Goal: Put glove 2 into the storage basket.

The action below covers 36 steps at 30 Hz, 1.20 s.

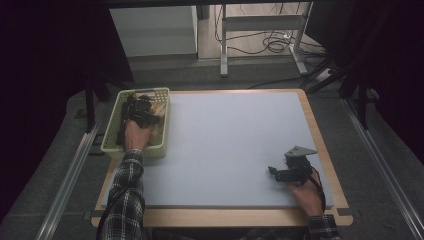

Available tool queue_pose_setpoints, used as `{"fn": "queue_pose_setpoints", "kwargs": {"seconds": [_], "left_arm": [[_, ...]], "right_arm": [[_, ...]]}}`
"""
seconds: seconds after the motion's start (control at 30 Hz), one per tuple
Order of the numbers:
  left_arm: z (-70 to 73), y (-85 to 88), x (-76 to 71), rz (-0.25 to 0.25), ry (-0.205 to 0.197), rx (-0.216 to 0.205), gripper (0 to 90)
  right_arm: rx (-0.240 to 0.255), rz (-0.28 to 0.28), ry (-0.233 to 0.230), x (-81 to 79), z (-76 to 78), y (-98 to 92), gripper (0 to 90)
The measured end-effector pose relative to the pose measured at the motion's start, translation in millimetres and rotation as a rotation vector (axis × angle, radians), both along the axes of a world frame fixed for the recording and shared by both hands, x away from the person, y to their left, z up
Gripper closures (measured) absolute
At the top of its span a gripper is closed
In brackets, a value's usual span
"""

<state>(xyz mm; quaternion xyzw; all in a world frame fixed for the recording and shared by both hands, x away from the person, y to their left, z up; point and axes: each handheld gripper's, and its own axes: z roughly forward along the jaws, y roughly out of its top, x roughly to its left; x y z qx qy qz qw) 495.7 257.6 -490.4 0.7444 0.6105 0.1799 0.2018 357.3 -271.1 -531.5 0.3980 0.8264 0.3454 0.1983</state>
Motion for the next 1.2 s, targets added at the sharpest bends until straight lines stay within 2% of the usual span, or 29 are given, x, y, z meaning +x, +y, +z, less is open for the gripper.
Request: {"fn": "queue_pose_setpoints", "kwargs": {"seconds": [0.03,0.13,0.2,0.23,0.4,0.43,0.63,0.67,0.7,0.8,0.83,0.93,1.03,1.2], "left_arm": [[-0.7,1.0,0.8,-0.001,0.015,-0.008,33.6],[-2.1,3.5,0.7,-0.009,0.040,-0.038,19.1],[-1.7,5.2,-0.9,-0.010,0.048,-0.042,14.1],[0.8,9.1,-3.5,-0.013,0.040,-0.056,11.2],[9.2,16.8,-11.0,-0.023,0.003,-0.092,10.9],[14.3,19.5,-15.0,-0.031,-0.020,-0.112,10.9],[24.9,24.3,-23.6,-0.053,-0.052,-0.125,10.6],[25.1,25.4,-24.5,-0.055,-0.052,-0.125,13.5],[23.2,27.6,-24.7,-0.043,-0.037,-0.101,25.4],[19.6,31.4,-24.0,-0.022,-0.023,-0.091,47.5],[17.2,33.6,-23.0,-0.011,-0.018,-0.096,47.5],[10.6,37.3,-18.8,-0.005,0.027,-0.098,62.6],[5.6,34.6,-12.9,-0.003,0.066,-0.102,69.7],[-0.2,22.1,-4.4,-0.027,0.117,-0.102,74.1]], "right_arm": [[0.000,0.000,0.000,0.0,0.0,0.0,14.9],[0.000,0.000,0.000,0.0,0.0,0.0,15.0],[0.000,0.000,0.000,0.0,0.0,0.0,14.9],[0.000,0.000,0.000,0.0,0.0,0.0,15.0],[0.000,0.000,0.000,0.0,0.0,0.1,14.9],[-0.001,0.000,0.000,0.0,0.0,0.1,14.9],[-0.001,0.000,0.000,0.0,0.0,0.1,15.0],[-0.001,0.000,0.000,0.0,0.0,0.1,14.9],[-0.001,0.000,0.000,0.0,0.0,0.1,14.9],[-0.001,0.000,0.000,0.0,0.0,0.1,14.9],[-0.001,0.000,0.000,0.0,0.0,0.1,14.9],[0.000,0.000,0.000,0.1,0.0,0.0,15.0],[0.000,0.000,0.000,0.1,0.0,0.0,15.0],[0.000,0.000,0.001,0.1,0.0,0.0,15.0]]}}
